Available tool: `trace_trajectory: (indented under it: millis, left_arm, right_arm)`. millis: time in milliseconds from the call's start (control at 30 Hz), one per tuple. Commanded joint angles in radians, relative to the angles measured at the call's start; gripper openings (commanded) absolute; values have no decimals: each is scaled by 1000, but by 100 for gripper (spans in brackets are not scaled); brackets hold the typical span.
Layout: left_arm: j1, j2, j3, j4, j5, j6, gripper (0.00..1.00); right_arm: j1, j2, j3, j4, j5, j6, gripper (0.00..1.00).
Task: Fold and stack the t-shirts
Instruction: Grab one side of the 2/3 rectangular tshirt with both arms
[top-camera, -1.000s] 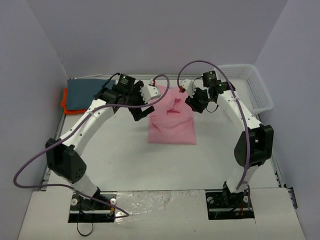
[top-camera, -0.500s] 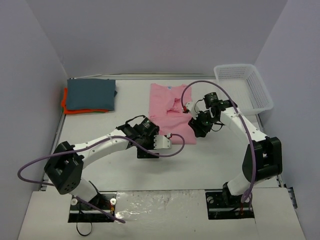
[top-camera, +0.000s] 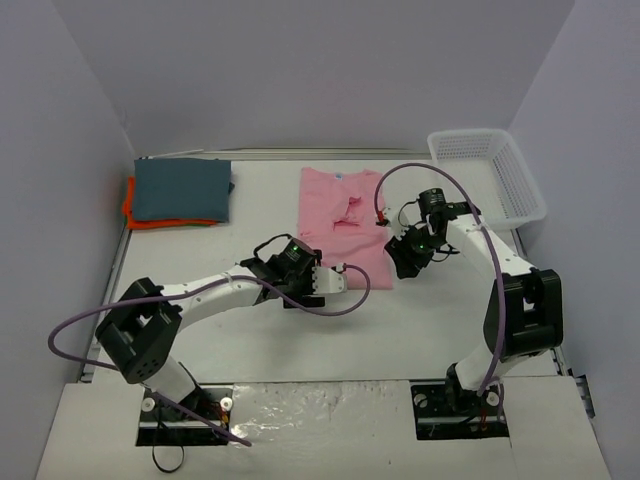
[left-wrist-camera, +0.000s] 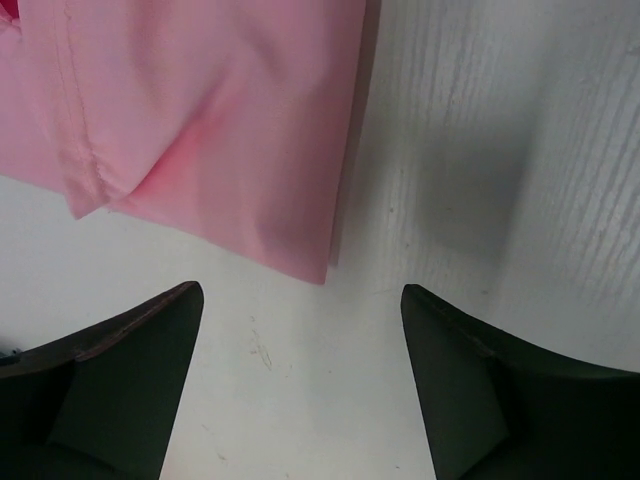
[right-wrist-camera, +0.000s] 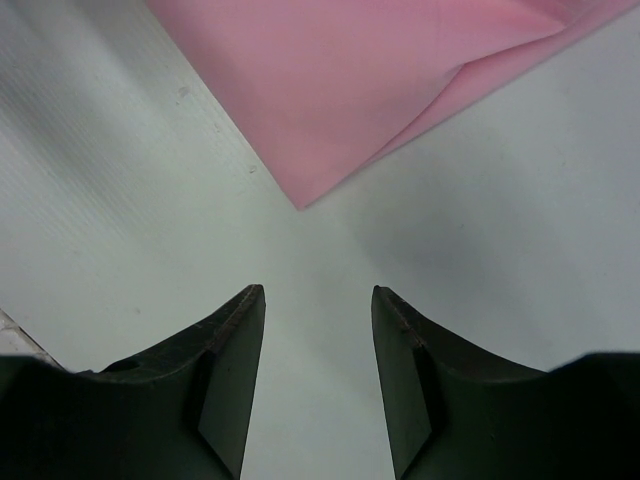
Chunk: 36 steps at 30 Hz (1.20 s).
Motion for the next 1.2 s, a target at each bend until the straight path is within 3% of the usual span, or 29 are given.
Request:
trace_trajectory:
  millis: [0,167,300,900,1000,1033,1167]
  left_arm:
    - [7,16,-5,69,14,-3,77]
    - [16,48,-11,84,25,-2,64]
    - [32,79,-7,86,34,-6,48]
    - [91,158,70,35,51,-12,36]
    - [91,163,84,16,60,-14,30]
    - [91,164,90,14,62,-16,22]
    - [91,169,101,-14,83,-20,8]
  right_arm:
    - [-11,26,35,-32,-22,16,43]
    - [-17,27,38,-30,-17,10,43]
    - [-20,29,38,-30,-19,7,43]
    - [-26,4,17,-30,-22,-5,43]
    - [-28,1,17,-32,-20,-5,43]
    - [-28,0,17,-32,-20,-5,43]
    - [-29,-19,12,-33,-25,-2,43]
